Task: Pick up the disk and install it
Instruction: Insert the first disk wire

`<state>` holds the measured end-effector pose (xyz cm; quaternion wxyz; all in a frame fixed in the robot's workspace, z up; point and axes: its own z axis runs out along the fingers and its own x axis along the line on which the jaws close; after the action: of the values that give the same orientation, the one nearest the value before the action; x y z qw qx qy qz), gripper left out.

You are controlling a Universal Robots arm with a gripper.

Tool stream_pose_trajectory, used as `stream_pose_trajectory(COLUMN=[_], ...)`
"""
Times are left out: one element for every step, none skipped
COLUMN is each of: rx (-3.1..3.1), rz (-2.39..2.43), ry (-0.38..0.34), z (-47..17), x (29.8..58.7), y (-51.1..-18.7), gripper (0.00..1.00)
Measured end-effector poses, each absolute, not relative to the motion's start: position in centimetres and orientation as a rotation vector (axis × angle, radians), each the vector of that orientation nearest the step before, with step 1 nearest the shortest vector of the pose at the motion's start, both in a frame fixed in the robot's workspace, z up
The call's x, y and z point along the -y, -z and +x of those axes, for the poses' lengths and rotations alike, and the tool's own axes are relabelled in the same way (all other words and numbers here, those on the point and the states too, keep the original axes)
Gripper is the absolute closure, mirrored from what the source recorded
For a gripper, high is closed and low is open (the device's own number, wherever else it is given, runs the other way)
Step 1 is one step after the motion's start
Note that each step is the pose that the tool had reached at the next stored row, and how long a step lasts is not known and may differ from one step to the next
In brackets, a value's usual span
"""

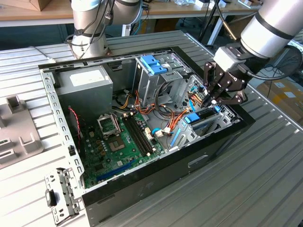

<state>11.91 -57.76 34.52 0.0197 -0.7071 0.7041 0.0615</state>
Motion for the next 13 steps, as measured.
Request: stream_pose_trajectory(rx=[-2.184,-2.184,-2.184,-2.183,-2.181,-2.181,-2.180,-2.180,-2.180,-2.181,-2.182,-2.183,-2.184], rz=[-2.193,-2.191,-2.190,-2.189,-2.187,-2.186,-2.185,-2.185,-2.184,-2.184,-2.183,-2.181,-2.181], ry=[-0.193,-0.194,-0.196,-0.198,-0.201,-0.203,-0.204,-0.205,-0.206,-0.207,-0.207,-0.208,-0.208], z=[11.9,11.9,12.0,12.0,12.0,12.1,12.1,12.2,12.2,12.2,12.3,12.3,12.3], x=[58.1,58.4,58.5,58.7,58.8,58.9,58.9,59.0,59.1,59.1,59.2,59.2,59.2], y=[-34.5,-34.5,-34.5,-34.5,-34.5,-34.5,-34.5,-34.5,-34.5,-34.5,-34.5,-34.5,-34.4], gripper=[0.83,0.83,0.83,0.83,0.83,0.83,0.83,0.83,0.83,0.83,0.83,0.83,0.83])
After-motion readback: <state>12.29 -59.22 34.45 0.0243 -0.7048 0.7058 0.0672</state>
